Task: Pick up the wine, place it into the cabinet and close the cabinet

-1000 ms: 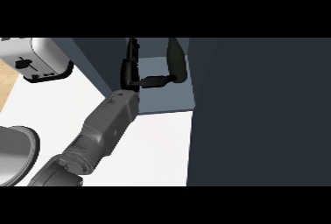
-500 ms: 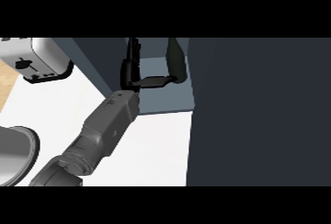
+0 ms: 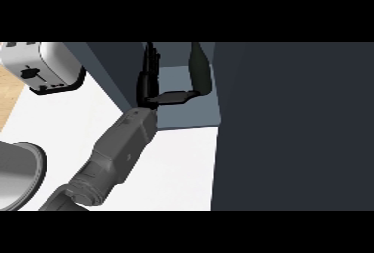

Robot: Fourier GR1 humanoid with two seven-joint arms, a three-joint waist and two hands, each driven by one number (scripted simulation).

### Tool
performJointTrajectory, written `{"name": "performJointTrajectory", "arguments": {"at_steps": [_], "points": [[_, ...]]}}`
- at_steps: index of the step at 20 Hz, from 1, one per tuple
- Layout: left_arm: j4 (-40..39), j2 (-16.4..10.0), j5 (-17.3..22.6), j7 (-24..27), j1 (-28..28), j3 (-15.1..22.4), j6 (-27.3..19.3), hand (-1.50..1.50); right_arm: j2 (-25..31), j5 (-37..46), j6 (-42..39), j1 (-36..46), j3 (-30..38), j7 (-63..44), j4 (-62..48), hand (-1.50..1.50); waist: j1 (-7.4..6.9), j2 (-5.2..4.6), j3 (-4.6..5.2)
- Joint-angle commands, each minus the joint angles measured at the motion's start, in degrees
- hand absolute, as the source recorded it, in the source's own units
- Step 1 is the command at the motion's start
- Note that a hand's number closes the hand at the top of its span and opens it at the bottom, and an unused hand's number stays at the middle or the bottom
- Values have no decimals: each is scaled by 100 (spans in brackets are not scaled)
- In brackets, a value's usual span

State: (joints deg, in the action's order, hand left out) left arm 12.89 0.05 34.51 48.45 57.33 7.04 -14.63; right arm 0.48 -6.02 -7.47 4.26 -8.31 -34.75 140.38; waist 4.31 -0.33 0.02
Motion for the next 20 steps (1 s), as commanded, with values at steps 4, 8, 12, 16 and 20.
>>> {"name": "performJointTrajectory", "arguments": {"at_steps": [4, 8, 12, 16, 20], "points": [[1376, -5, 856, -231, -1143, 1321, -332, -150, 12, 197, 201, 173, -68, -333, 253, -150, -177, 52, 3], [2529, -5, 999, -330, -1825, 2162, -1192, -150, 123, -155, 94, -224, 334, -181, 414, -150, -335, 65, -4], [3583, -5, 1237, -417, -2265, 3004, -2160, -150, 13, 197, 334, 6, 50, -412, 520, -150, -353, 58, 0], [4484, -5, 744, -738, -2712, 3095, -2351, -150, 75, 119, 317, 120, 185, -378, 418, -150, -431, 52, -2], [5390, -6, 289, -860, -3327, 3265, -2623, -150, 17, 154, 132, -330, 130, 171, 309, -150, -445, 51, -4]]}}
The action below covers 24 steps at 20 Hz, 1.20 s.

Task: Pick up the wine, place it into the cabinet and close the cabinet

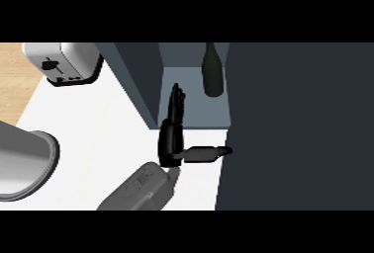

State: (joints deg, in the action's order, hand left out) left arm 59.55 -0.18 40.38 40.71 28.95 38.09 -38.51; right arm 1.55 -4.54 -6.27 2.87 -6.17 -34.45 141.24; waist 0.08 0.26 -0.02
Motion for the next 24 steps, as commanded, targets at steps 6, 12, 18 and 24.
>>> {"name": "performJointTrajectory", "arguments": {"at_steps": [6, 12, 18, 24], "points": [[2278, -434, -749, -458, -1487, 575, -749, -150, -94, -32, 32, -274, -88, -49, 416, -150, -22, -8, 1], [3483, -753, -1216, -1054, -2039, 882, -1208, -150, 121, -324, 0, -99, 185, -425, 646, -150, -10, -9, 1], [4688, -1616, -1271, -1365, -2602, 910, -842, -150, -13, -624, -339, -513, -4, 123, 195, -150, -19, -10, -4], [5283, -2196, -1350, -1012, -3451, 1084, -403, -150, 112, -637, -556, -817, -476, -528, 851, 150, -5, 3, 2]]}}
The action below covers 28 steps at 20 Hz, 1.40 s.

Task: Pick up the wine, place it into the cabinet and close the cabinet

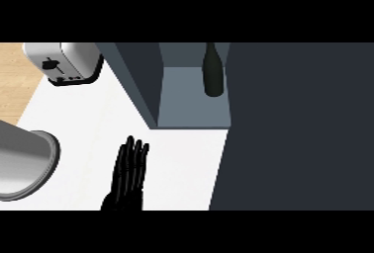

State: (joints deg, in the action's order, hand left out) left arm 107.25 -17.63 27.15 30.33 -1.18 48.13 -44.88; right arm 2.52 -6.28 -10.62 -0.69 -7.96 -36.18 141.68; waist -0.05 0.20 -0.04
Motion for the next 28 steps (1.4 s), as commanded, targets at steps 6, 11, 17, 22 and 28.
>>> {"name": "performJointTrajectory", "arguments": {"at_steps": [6, 11, 17, 22, 28], "points": [[661, -1054, 325, 524, -1117, -443, 1348, -150, 245, -623, -587, -203, 223, 300, 35, 150, -24, -12, 4], [1055, -1440, 650, 191, -1080, -1062, 1464, -150, -14, -1100, -395, -901, -650, -590, 757, 150, 39, 5, 3], [1504, -1959, 1095, 332, -1731, -1918, 1900, -150, -172, -1148, -199, -701, -949, -843, 450, 150, -72, -5, 4], [1456, -2038, 1441, 141, -1647, -2486, 2057, -150, -113, -415, -503, -782, -2454, -964, 993, 150, -6, 28, 12], [1373, -2448, 1992, 222, -2189, -3429, 2810, -150, -252, 266, 73, -437, -3573, -948, 681, 150, -18, 25, 15]]}}
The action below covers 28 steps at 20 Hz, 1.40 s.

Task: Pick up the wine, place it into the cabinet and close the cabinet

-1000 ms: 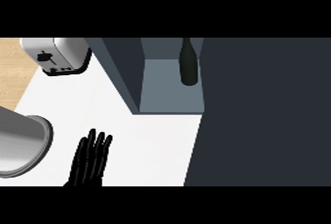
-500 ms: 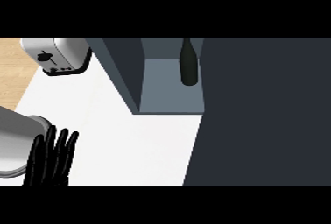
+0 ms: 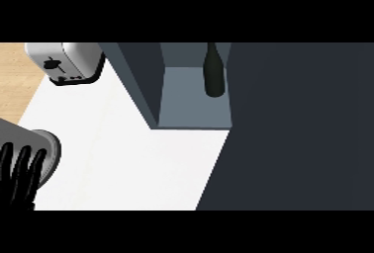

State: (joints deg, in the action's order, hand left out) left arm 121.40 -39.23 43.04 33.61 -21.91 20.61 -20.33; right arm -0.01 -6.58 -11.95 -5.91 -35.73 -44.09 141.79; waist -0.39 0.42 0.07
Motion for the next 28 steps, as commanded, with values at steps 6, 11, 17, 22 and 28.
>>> {"name": "performJointTrajectory", "arguments": {"at_steps": [6, 11, 17, 22, 28], "points": [[-280, -296, 475, -156, -162, -884, 822, -150, 6, 775, 1313, 756, -1654, -159, 252, 150, 17, -13, 5], [-394, -536, 830, -390, -65, -1424, 1111, -150, 18, 1152, 1917, 1007, -1921, 262, -303, 150, 4, -7, 11], [-158, -601, 945, -489, -385, -1603, 1352, -150, 17, 1742, 2807, 1815, -2246, 458, -791, 150, -112, 19, 15], [-700, -360, 1076, -589, 126, -1516, 1526, -150, 35, 1748, 3367, 2705, -2075, 92, -1010, 150, -36, -25, 26], [-380, -317, 1104, -803, 108, -1542, 1419, -150, 54, 1329, 3789, 3617, -1755, -96, -1441, 150, -166, -36, 16]]}}
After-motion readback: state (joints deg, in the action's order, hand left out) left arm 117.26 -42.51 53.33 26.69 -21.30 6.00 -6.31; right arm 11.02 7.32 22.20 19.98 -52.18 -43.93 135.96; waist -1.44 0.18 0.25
